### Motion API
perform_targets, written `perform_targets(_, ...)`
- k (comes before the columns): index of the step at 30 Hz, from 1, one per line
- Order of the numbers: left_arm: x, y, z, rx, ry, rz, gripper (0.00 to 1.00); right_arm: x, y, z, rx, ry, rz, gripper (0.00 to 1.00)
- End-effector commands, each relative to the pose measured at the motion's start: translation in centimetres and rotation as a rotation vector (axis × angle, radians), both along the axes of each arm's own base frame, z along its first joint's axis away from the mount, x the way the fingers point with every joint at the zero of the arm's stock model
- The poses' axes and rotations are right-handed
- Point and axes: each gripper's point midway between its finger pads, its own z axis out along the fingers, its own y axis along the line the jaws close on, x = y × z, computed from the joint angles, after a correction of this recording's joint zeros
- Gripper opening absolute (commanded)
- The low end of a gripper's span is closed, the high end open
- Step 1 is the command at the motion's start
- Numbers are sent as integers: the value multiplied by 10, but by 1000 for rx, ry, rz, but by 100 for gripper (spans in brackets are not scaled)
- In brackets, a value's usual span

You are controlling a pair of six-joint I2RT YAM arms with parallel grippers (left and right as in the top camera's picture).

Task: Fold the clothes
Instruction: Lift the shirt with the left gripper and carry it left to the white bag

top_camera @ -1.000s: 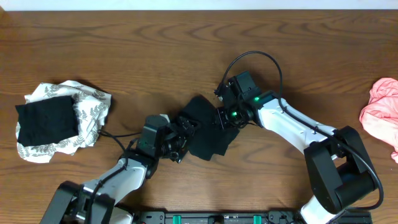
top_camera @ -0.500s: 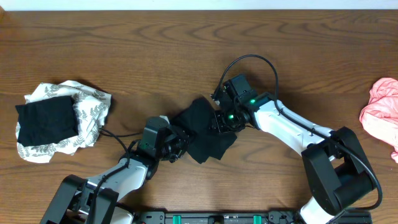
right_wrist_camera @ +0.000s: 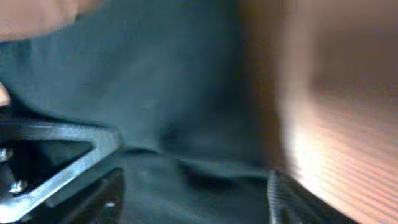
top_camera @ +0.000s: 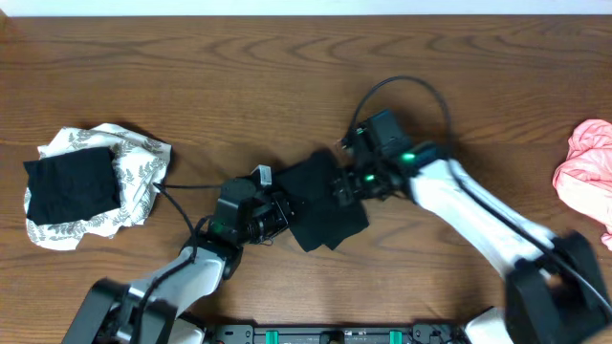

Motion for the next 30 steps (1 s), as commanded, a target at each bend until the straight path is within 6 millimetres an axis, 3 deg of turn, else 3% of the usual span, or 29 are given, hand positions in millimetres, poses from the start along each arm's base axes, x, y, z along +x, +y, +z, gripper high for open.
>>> perform_targets(1,13,-10,49,-53,-169,-52,6,30,-48,44,-106,-206,-143,78)
perform_targets(5,31,-1,102,-127,-278,20,6,37,-75,80,-80,-294,-227,78)
perform_targets(9,50,28,157,-186,-392,145,6,37,-86,86,-78,-300,-261,77)
perform_targets(14,68,86,230,-255,-541,330,6,30,-89,77,-101,-256,-256,77)
perform_targets(20,75,187,308,-288,-667,620,6,28,-90,73,-110,-238,-254,77)
perform_targets(25,66,268,328,-274,-618,828,6,27,-90,72,-114,-232,-253,77)
perform_targets(28,56,306,321,-253,-540,908,6,27,-90,72,-114,-232,-253,78)
perform_targets(30,45,332,304,-247,-464,963,6,27,-90,72,-114,-233,-253,78)
